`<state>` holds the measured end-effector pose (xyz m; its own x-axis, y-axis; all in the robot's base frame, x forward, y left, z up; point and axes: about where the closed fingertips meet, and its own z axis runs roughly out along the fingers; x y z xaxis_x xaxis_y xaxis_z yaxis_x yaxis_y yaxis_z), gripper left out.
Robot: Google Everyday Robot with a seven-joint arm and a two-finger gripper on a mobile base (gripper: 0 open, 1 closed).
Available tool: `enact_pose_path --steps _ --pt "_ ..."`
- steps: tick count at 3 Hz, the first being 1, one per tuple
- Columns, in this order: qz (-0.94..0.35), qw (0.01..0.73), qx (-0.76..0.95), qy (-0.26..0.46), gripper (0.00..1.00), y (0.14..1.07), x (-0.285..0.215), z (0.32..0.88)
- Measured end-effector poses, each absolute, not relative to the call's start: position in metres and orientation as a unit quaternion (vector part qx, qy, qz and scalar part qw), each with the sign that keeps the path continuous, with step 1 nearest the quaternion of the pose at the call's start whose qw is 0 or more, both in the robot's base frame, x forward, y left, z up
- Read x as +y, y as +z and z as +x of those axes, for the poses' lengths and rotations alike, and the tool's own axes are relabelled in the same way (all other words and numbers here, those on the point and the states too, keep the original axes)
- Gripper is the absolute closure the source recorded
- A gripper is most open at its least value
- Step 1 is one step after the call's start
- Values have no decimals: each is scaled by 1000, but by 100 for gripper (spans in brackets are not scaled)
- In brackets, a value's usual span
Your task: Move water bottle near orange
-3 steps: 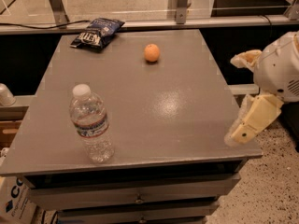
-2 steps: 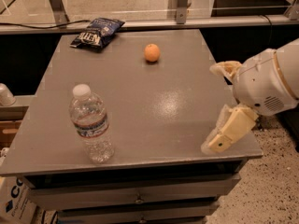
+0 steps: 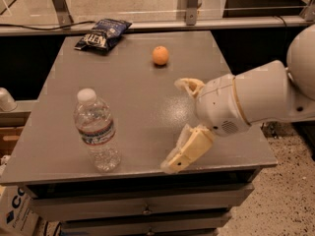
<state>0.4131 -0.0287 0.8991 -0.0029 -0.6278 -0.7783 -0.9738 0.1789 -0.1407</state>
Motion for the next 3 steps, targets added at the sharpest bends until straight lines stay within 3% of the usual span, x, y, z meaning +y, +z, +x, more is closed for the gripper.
enact_pose_path --steps 3 --pt "-558 422 621 353 0 887 64 390"
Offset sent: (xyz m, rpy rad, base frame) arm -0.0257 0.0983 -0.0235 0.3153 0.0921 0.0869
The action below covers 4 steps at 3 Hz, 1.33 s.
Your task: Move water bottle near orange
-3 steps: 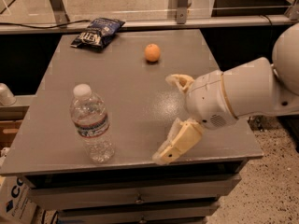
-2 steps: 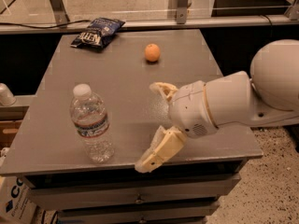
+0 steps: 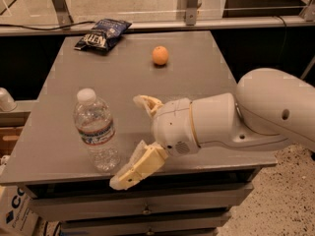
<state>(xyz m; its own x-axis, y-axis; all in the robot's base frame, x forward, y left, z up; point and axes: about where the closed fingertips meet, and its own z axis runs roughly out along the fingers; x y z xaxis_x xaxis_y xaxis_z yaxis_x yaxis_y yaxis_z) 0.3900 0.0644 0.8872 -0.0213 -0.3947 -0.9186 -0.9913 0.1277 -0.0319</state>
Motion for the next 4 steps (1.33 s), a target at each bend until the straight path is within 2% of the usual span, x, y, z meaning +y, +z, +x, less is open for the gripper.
enact_pose_path --steps 2,4 --pt "-561 440 603 356 0 888 70 386" --pt "-566 490 542 382 0 884 122 396"
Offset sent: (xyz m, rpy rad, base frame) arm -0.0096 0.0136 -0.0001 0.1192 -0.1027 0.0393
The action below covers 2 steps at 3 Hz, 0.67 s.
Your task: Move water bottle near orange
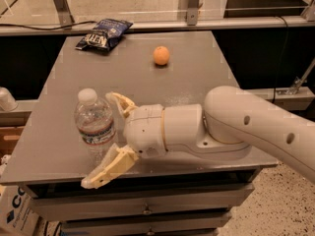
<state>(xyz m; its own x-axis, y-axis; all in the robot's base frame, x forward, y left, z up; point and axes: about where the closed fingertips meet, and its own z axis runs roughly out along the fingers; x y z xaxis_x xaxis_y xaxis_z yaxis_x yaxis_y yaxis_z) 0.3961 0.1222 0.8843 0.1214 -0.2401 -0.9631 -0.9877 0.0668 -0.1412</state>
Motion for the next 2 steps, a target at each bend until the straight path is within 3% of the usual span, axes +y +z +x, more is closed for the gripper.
enact_pose_path --steps 1,2 --pt "-566 497 533 386 16 876 139 405" --pt "-562 501 534 384 39 871 138 412"
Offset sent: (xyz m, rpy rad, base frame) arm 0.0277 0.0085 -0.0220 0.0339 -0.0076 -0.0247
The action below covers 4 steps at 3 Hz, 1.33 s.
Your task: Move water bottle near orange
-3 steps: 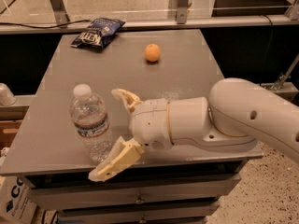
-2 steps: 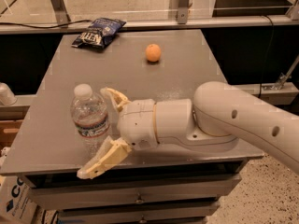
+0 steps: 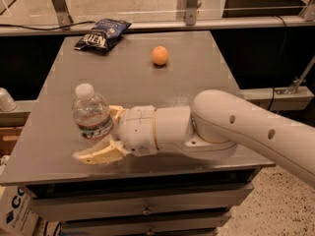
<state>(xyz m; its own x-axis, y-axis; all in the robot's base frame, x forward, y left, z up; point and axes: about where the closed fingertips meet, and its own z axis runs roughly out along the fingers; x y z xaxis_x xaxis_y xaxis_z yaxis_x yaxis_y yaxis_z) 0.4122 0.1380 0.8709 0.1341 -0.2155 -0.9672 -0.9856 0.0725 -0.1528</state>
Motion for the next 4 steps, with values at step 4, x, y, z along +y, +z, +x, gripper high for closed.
enact_pose_path --steps 4 --pt "-490 570 570 332 100 927 37 463"
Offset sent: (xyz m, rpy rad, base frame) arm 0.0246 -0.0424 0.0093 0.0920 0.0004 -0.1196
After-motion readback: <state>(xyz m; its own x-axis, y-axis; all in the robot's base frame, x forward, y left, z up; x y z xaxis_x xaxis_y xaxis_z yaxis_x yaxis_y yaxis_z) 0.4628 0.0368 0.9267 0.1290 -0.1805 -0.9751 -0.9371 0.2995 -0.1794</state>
